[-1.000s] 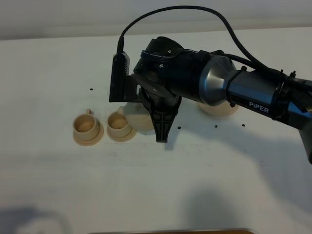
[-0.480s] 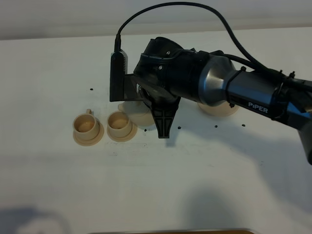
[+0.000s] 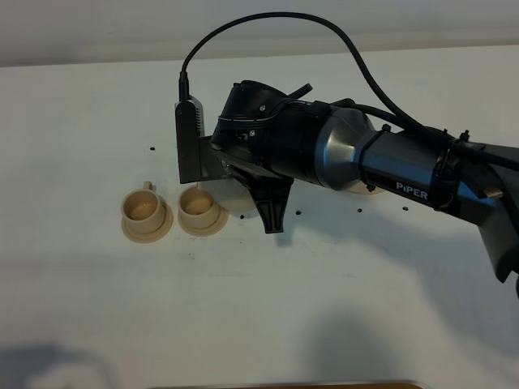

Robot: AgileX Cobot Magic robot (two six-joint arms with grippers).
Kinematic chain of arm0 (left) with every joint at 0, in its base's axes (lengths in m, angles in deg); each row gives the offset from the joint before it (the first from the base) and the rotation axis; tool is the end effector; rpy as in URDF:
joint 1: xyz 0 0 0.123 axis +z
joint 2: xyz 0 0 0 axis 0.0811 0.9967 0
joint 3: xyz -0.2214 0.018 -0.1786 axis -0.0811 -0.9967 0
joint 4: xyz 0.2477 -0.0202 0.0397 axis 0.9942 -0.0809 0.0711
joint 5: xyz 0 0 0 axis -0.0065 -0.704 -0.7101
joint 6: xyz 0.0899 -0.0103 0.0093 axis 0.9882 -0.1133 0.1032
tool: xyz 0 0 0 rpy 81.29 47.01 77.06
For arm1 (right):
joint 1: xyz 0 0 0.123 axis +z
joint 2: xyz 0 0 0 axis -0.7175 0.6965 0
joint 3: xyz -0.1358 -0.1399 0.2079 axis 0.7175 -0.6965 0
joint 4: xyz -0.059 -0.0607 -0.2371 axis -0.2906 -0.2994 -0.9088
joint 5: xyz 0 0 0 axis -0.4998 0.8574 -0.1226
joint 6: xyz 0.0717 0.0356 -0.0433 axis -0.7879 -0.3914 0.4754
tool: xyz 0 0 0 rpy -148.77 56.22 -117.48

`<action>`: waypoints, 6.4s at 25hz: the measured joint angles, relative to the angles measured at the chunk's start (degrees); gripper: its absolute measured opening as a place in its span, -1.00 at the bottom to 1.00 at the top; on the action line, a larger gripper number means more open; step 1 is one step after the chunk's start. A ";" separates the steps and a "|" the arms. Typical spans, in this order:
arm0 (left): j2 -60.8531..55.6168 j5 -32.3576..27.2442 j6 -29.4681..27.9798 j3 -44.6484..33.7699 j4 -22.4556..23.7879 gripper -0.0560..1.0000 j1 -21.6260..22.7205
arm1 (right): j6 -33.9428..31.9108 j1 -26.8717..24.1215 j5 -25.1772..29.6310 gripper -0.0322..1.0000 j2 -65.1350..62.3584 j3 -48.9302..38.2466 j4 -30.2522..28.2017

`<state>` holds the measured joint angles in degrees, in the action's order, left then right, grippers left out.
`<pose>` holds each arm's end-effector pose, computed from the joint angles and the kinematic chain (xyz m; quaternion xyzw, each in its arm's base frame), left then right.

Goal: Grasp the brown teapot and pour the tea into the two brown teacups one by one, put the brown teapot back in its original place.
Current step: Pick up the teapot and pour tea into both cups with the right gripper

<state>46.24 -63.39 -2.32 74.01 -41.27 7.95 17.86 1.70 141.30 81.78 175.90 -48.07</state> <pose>-0.0021 0.0055 0.2670 -0.0647 0.8582 0.0274 0.5085 0.3291 0.3021 0.1998 -0.6885 0.6761 -0.2166 0.1479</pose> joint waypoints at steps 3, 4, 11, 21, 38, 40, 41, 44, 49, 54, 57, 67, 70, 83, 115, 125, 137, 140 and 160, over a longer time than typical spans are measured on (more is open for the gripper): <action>0.00 0.00 0.00 0.00 0.00 -0.32 0.00 | 0.00 0.13 0.00 -0.77 0.00 0.00 -0.50; 0.00 0.00 0.00 0.00 0.00 -0.32 0.00 | 0.00 0.31 0.00 -0.77 0.00 0.00 -0.90; 0.00 0.00 0.00 0.00 0.00 -0.32 0.00 | 0.00 0.64 -0.14 -0.77 0.00 0.00 -2.42; 0.00 0.00 0.00 0.00 0.00 -0.32 0.00 | -0.23 1.12 -0.34 -0.77 0.00 0.00 -4.96; 0.00 0.00 0.00 0.00 0.00 -0.32 0.00 | 2.37 1.12 -0.14 -0.77 0.00 0.00 -5.54; 0.00 0.00 0.00 0.00 0.00 -0.32 0.00 | 3.17 1.12 -0.04 -0.77 0.00 0.00 -5.43; 0.00 0.00 0.00 0.00 0.00 -0.32 0.00 | 3.40 1.12 -0.02 -0.77 0.00 0.00 -5.43; 0.00 0.00 0.00 0.00 0.00 -0.32 0.00 | 3.84 1.12 0.09 -0.77 0.00 0.00 -5.41; 0.00 0.00 0.00 0.00 0.00 -0.32 0.00 | 5.74 1.12 0.09 -0.77 0.00 0.00 -5.41; 0.00 0.00 0.00 0.00 0.00 -0.32 0.00 | 6.36 1.12 0.09 -0.77 0.00 0.00 -5.36; 0.00 0.00 0.00 0.00 0.00 -0.32 0.00 | 6.59 1.12 -0.16 -0.77 0.00 0.00 -5.36; 0.00 0.00 0.00 0.00 0.00 -0.32 0.00 | 7.46 1.12 -0.57 -0.77 0.00 0.00 -5.42; 0.00 0.00 0.00 0.00 0.00 -0.32 0.00 | 7.66 1.12 -1.00 -0.77 0.00 0.00 -5.42; 0.00 0.00 0.00 0.00 0.00 -0.32 0.00 | 8.29 1.12 -2.38 -0.77 0.00 0.00 -6.30; 0.00 0.00 0.00 0.00 0.00 -0.32 0.00 | 12.89 1.12 -5.16 -0.77 0.00 0.00 -8.03; 0.00 0.00 0.00 0.00 0.00 -0.32 0.00 | 13.01 1.12 -5.23 -0.77 0.00 0.00 -11.00; 0.00 0.00 0.00 0.00 0.00 -0.32 0.00 | 13.21 1.49 -4.44 -0.77 0.00 0.00 -13.01; 0.00 0.00 0.00 0.00 0.00 -0.32 0.00 | 13.21 1.72 -4.38 -0.77 0.00 0.00 -13.45; 0.00 0.00 0.00 0.00 0.00 -0.32 0.00 | 14.22 2.24 -3.60 -0.77 0.00 0.00 -15.70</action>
<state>46.24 -63.39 -2.32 74.01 -41.27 7.95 32.07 3.94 137.70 81.78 175.90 -63.77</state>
